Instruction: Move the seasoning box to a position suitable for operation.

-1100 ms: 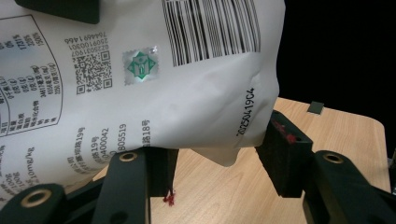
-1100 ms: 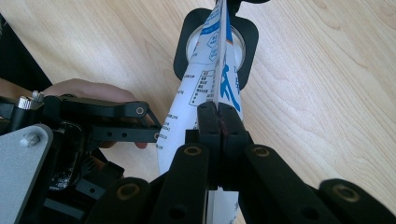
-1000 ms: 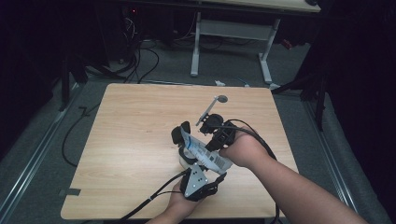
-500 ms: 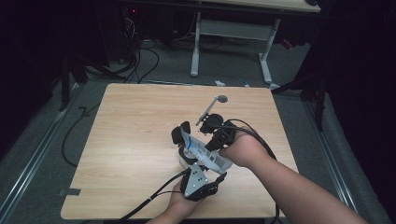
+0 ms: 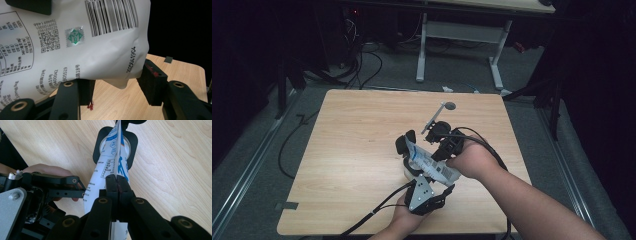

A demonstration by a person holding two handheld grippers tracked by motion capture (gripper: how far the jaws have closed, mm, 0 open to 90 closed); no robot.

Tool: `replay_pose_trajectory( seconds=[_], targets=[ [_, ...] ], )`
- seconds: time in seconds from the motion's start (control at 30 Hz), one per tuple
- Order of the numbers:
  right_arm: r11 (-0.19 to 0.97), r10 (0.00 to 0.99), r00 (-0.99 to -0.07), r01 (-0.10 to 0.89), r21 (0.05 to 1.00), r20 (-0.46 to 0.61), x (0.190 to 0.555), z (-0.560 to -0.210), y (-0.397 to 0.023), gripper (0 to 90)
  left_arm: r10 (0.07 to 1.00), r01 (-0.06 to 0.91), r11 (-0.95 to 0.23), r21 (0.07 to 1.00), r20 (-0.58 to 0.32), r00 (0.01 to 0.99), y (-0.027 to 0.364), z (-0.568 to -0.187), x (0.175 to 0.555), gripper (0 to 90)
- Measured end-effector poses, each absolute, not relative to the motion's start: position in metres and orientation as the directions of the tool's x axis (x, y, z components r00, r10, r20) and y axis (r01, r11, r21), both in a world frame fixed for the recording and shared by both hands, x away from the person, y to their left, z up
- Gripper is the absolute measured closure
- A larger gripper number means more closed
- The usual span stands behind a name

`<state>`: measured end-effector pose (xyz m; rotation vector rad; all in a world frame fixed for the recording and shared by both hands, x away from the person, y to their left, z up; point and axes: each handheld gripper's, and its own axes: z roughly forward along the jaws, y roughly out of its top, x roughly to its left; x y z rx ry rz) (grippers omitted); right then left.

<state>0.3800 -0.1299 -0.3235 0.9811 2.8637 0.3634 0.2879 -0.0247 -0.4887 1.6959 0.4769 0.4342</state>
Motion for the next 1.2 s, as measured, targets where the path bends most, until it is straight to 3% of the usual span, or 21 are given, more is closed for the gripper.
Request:
replay_pose_trajectory(
  seconds=[1.2],
  targets=[
    [0.765, 0.612, -0.791, 0.588, 0.264, -0.009, 0.381, -0.3218, -0.1274, 90.0, 0.542, 0.065, -0.149, 0.987, 0.027, 0.84, -0.0239, -0.4871, 0.2882, 50.2]
  ],
)
